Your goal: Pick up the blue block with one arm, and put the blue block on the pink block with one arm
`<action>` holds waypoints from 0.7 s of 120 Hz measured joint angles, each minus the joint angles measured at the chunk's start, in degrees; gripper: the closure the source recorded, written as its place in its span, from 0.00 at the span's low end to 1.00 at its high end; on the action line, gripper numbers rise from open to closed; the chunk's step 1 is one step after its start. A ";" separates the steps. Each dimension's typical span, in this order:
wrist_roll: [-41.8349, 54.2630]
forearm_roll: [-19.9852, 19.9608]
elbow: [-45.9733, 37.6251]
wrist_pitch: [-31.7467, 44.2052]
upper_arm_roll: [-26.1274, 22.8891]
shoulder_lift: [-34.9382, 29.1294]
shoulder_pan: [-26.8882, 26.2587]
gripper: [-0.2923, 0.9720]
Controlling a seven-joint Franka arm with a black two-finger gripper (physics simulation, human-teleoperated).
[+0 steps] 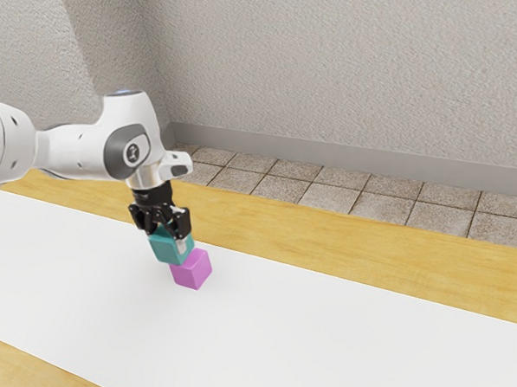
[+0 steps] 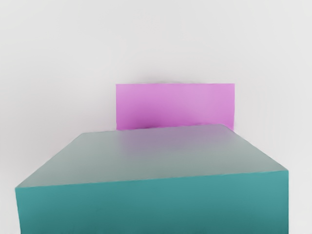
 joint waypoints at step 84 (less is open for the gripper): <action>1.51 0.90 4.53 -1.76 -1.36 3.73 -0.18 0.33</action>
